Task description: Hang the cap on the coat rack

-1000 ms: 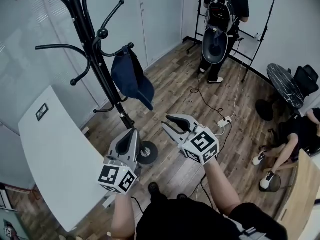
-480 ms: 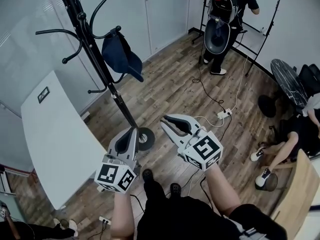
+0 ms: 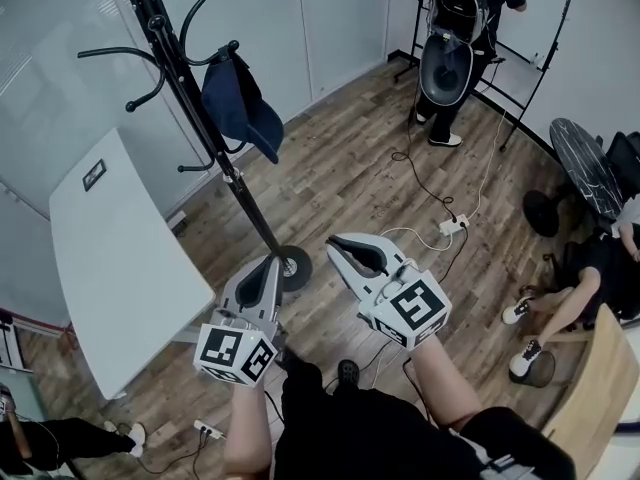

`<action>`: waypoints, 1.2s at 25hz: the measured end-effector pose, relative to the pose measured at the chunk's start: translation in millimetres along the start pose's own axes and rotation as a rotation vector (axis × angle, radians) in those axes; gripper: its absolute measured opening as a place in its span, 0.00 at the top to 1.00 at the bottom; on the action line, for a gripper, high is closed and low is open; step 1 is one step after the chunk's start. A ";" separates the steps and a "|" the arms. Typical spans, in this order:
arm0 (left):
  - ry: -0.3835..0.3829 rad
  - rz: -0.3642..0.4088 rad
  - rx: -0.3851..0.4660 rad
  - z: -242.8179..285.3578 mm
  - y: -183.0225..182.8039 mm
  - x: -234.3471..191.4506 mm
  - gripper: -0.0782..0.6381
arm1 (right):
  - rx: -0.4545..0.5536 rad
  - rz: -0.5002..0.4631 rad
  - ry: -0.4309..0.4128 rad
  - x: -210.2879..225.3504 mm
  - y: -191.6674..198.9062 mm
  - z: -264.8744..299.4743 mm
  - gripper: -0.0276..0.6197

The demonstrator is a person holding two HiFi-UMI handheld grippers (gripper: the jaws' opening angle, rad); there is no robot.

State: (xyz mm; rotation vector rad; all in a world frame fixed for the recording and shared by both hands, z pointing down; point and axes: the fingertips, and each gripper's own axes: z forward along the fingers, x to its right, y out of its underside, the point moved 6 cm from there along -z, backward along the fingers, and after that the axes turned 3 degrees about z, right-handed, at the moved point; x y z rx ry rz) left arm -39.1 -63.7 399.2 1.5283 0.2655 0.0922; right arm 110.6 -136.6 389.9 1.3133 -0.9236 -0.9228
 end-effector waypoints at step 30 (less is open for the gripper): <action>-0.014 0.020 -0.006 -19.3 -0.3 2.7 0.87 | -0.010 0.030 0.003 -24.6 7.4 0.8 0.91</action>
